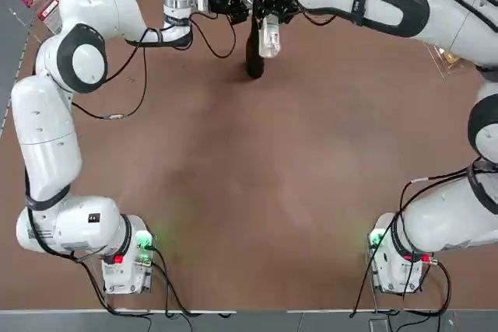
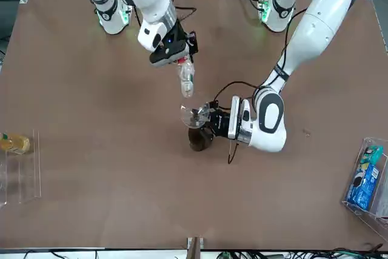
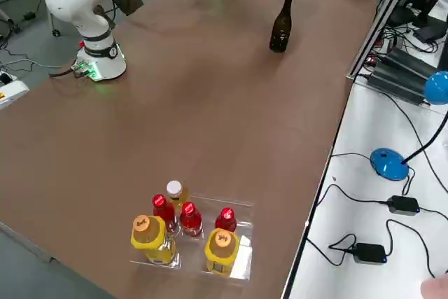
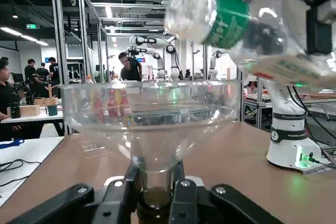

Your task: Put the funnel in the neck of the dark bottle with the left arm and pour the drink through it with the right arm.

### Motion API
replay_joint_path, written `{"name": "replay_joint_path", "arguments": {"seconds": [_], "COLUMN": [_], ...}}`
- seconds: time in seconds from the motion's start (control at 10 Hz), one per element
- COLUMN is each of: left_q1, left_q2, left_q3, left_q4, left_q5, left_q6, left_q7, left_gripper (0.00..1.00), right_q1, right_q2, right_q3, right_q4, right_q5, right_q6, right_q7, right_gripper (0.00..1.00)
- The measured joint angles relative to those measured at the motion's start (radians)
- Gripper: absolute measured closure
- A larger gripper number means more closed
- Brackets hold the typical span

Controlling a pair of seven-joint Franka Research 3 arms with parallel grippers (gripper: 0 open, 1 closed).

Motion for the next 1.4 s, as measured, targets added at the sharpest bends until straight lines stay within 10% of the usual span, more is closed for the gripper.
{"name": "replay_joint_path", "arguments": {"seconds": [1.4], "left_q1": [0.001], "left_q2": [0.001], "left_q3": [0.000], "left_q4": [0.000], "left_q5": [0.000], "left_q6": [0.000], "left_q7": [-0.005], "left_gripper": [0.70], "right_q1": [0.009], "right_q2": [0.111], "right_q3": [0.050], "right_q4": [0.117], "right_q5": [-0.001], "right_q6": [-0.102], "right_q7": [0.157], "right_gripper": [0.55]}}
